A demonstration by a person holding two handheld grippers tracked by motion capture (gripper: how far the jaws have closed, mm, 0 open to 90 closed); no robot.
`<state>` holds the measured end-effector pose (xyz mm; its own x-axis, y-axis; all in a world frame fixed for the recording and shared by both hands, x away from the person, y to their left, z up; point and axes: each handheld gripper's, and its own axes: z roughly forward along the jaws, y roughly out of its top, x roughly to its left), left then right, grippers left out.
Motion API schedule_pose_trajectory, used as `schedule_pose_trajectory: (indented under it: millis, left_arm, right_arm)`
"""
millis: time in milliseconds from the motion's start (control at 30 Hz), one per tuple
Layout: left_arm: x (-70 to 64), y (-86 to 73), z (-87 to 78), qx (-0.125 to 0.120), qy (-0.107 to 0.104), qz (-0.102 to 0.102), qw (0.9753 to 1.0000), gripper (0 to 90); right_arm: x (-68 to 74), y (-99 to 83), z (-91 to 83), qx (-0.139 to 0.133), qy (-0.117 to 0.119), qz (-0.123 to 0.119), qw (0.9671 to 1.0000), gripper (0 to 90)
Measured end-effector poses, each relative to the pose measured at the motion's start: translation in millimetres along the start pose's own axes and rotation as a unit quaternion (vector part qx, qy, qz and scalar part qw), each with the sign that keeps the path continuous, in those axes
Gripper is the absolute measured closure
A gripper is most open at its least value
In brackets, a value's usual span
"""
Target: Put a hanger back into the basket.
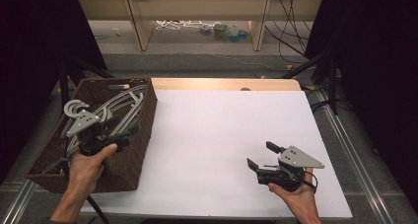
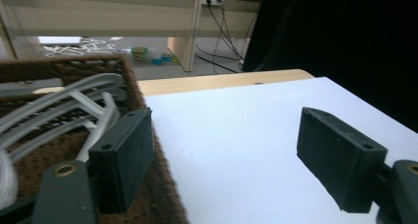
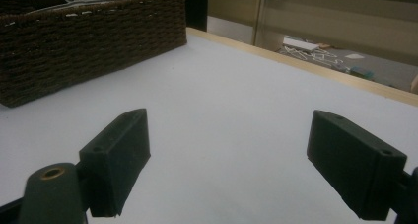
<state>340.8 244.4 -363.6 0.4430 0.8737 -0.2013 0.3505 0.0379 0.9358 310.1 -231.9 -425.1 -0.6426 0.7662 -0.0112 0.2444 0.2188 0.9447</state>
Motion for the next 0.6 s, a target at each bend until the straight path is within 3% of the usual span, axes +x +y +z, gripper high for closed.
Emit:
schedule_pose_trajectory:
  millis: [267, 333, 533, 600]
  left_arm:
    - [-20.9, -15.3, 9.8, 0.008, -0.025, 0.017, 0.9995, 21.4]
    - [-24.8, -17.4, 11.1, 0.003, -0.034, 0.020, 0.9992, 21.2]
    - [-36.2, -27.6, 13.8, -0.007, -0.046, 0.040, 0.9981, 20.9]
    - [-38.9, -30.1, 13.7, -0.013, -0.052, 0.036, 0.9979, 20.8]
  right_arm:
    - [0.6, -0.8, 0.7, -0.009, 0.006, -0.004, 0.9999, 17.4]
    - [2.4, -0.6, -0.5, 0.001, 0.009, 0.003, 0.9999, 17.3]
    - [4.4, -1.4, -1.2, -0.011, 0.006, 0.004, 0.9999, 16.8]
    - [4.7, -1.1, -1.8, -0.010, 0.007, 0.002, 0.9999, 16.4]
